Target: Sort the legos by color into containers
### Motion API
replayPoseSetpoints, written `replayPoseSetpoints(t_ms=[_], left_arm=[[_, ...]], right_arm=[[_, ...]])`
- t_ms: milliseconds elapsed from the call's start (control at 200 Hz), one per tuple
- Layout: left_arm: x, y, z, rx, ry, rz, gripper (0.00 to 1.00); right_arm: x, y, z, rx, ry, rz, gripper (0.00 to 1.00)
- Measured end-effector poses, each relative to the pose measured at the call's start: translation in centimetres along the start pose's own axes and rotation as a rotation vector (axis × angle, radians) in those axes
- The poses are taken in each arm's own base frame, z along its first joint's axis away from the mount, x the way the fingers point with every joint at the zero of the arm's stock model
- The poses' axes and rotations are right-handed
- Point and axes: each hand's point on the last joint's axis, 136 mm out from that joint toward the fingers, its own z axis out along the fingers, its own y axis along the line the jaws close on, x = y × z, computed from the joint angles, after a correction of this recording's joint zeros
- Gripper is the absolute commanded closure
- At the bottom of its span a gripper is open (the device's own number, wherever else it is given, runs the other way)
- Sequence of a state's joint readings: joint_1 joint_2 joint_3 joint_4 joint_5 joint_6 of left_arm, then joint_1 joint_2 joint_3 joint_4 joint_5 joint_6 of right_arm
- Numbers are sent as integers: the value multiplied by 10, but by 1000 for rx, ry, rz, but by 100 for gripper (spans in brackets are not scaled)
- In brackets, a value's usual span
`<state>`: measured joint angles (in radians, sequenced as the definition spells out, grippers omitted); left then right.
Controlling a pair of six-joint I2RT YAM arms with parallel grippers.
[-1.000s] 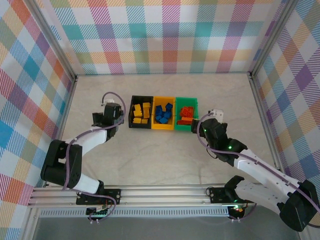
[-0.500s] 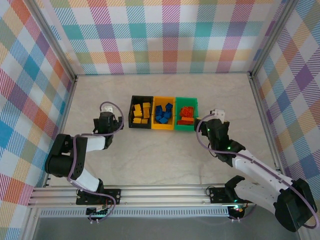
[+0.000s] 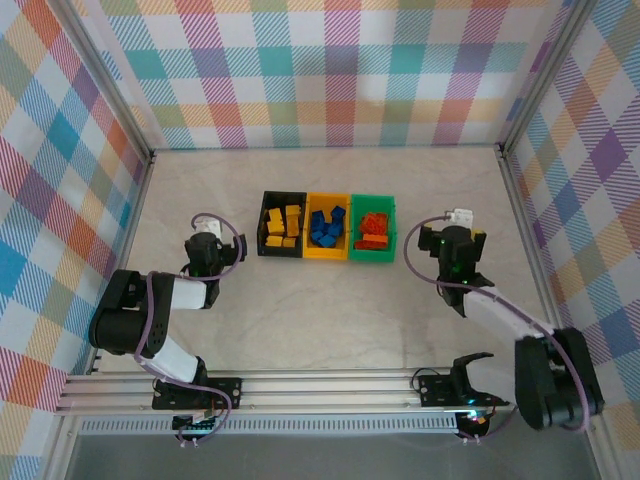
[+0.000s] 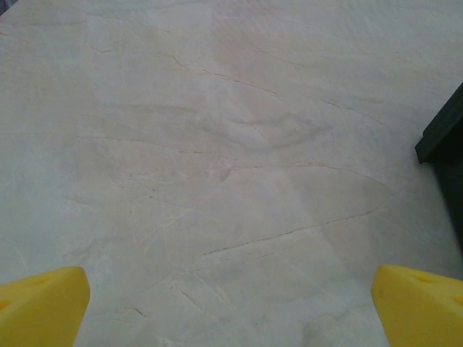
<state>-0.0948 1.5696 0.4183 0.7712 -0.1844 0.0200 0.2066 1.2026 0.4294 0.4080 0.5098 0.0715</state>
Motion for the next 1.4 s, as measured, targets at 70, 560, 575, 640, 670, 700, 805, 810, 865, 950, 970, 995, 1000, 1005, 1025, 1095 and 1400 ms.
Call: replayPoseSetpoints(t_ms=[70, 560, 575, 640, 670, 700, 805, 810, 865, 950, 970, 995, 1000, 1005, 1025, 1095, 1400], left_arm=[[0, 0, 0, 0, -1, -1, 0], [-5, 0, 0, 2, -19, -5, 0], [-5, 0, 0, 2, -19, -5, 0], [-5, 0, 0, 2, -19, -5, 0], [-5, 0, 0, 2, -19, -5, 0], [-5, 0, 0, 2, -19, -5, 0], [-5, 0, 0, 2, -19, -5, 0], [-5, 0, 0, 2, -19, -5, 0], [-5, 0, 0, 2, -19, -5, 0], [-5, 0, 0, 2, -19, -5, 0], [-5, 0, 0, 2, -19, -5, 0], [-5, 0, 0, 2, -19, -5, 0], [-5, 0, 0, 2, -19, -5, 0], [-5, 0, 0, 2, -19, -5, 0], [-5, 0, 0, 2, -19, -5, 0], [-5, 0, 0, 2, -19, -5, 0], [-5, 0, 0, 2, -19, -5, 0]], right_arm=[[27, -7, 12, -1, 40, -4, 0], [27, 4, 51, -159, -7, 55, 0], [29, 3, 51, -157, -7, 56, 0], [33, 2, 50, -155, 0, 56, 0], [33, 2, 50, -156, -4, 56, 0], [31, 2, 50, -156, -10, 58, 0], [29, 2, 50, -157, -20, 59, 0], [29, 2, 50, -157, -20, 59, 0], [28, 2, 50, -157, -22, 60, 0], [28, 2, 50, -157, -24, 60, 0], [27, 2, 50, -158, -25, 60, 0], [27, 2, 50, -158, -25, 60, 0], [27, 2, 50, -158, -25, 60, 0], [27, 2, 50, -158, -25, 60, 0], [27, 2, 50, -158, -25, 60, 0], [27, 2, 50, -158, -25, 60, 0], [27, 2, 50, -158, -25, 60, 0]])
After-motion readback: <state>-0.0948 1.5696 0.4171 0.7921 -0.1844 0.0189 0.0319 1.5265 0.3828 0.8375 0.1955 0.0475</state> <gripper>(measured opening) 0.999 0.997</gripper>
